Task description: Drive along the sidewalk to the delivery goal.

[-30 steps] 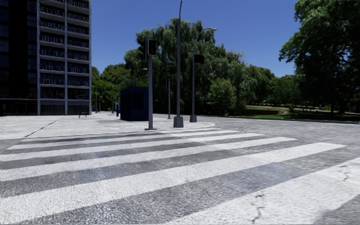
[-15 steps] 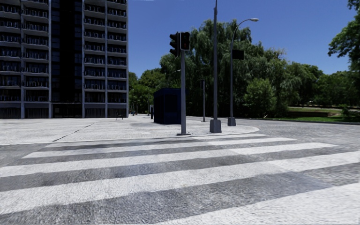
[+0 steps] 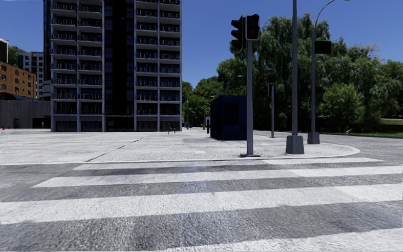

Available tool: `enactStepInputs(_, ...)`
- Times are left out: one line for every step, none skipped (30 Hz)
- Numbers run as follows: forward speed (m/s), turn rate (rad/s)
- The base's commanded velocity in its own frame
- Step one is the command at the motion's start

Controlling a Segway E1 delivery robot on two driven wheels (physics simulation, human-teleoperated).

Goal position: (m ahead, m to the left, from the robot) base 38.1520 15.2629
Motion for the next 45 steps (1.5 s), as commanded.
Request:
enactStepInputs(2.00, 0.00)
enactStepInputs(2.00, 0.00)
enactStepInputs(2.00, 0.00)
enactStepInputs(2.00, 0.00)
enactStepInputs(2.00, 0.00)
enactStepInputs(2.00, 0.00)
enactStepInputs(2.00, 0.00)
enactStepInputs(2.00, 0.00)
enactStepInputs(2.00, 0.00)
enactStepInputs(2.00, 0.00)
enactStepInputs(2.00, 0.00)
enactStepInputs(2.00, 0.00)
enactStepInputs(2.00, 0.00)
enactStepInputs(2.00, 0.00)
enactStepInputs(2.00, 0.00)
enactStepInputs(2.00, 0.00)
enactStepInputs(2.00, 0.00)
enactStepInputs(2.00, 0.00)
enactStepInputs(2.00, 0.00)
enactStepInputs(2.00, 0.00)
enactStepInputs(2.00, 0.00)
enactStepInputs(2.00, 0.00)
enactStepInputs(2.00, 0.00)
enactStepInputs(2.00, 0.00)
enactStepInputs(2.00, 0.00)
enactStepInputs(2.00, 0.00)
enactStepInputs(2.00, 0.00)
enactStepInputs(2.00, 0.00)
enactStepInputs(2.00, 0.00)
enactStepInputs(2.00, 0.00)
enactStepInputs(2.00, 0.00)
enactStepInputs(2.00, 0.00)
enactStepInputs(2.00, 0.00)
enactStepInputs(2.00, 0.00)
enactStepInputs(2.00, 0.00)
enactStepInputs(2.00, 0.00)
enactStepInputs(2.00, 0.00)
enactStepInputs(2.00, 0.00)
enactStepInputs(2.00, 0.00)
enactStepInputs(2.00, 0.00)
enactStepInputs(2.00, 0.00)
enactStepInputs(2.00, 0.00)
enactStepInputs(2.00, 0.00)
enactStepInputs(2.00, 0.00)
enactStepInputs(2.00, 0.00)
